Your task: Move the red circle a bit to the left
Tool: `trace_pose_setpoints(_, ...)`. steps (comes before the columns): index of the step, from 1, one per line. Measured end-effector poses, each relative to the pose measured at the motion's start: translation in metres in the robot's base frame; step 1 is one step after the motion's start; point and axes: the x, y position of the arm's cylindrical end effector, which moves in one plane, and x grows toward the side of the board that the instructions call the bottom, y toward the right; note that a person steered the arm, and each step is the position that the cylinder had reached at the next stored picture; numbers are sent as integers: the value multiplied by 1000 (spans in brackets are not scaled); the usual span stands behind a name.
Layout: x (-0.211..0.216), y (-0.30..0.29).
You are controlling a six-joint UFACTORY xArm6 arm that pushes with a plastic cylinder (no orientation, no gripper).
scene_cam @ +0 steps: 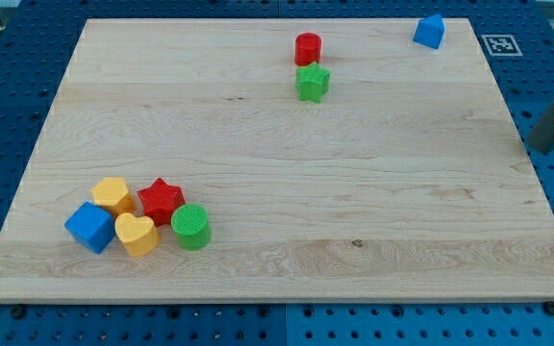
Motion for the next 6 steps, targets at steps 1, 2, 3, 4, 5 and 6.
trace_pose_setpoints(1,-3,0)
trace_pose_setpoints(2,-38,0)
trace_pose_setpoints(3,-67,-52)
trace_pose_setpoints(4,-101,-139)
trace_pose_setpoints(5,-140,-208)
trace_pose_setpoints(6,-170,-227)
